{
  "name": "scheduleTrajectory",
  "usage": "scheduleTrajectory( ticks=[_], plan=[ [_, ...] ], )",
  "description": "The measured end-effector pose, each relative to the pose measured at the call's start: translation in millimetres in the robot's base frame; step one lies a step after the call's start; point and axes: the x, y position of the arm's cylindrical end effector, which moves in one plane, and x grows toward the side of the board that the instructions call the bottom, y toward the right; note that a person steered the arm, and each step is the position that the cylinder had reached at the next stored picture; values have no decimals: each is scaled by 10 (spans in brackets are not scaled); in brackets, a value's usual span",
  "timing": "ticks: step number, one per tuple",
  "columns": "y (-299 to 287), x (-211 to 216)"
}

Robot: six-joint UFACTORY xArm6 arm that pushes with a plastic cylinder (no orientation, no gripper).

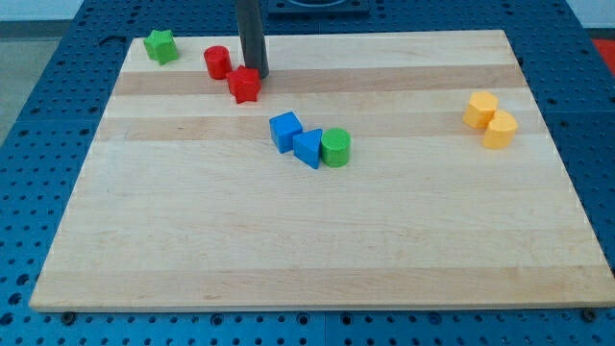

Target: Push the blue cube slightly down

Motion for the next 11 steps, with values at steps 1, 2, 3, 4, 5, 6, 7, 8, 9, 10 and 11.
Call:
scheduleTrajectory(
  ticks=[1, 2, 3, 4, 5, 6, 7, 8, 9, 10, 11],
  plan=[
    [1, 178],
    [54, 31],
    [238, -233],
    [960, -215],
    [1057, 100],
    [822, 328],
    [787, 469],
    [728, 678],
    [531, 1002],
    [105, 1161],
    [-279, 1269]
  ],
)
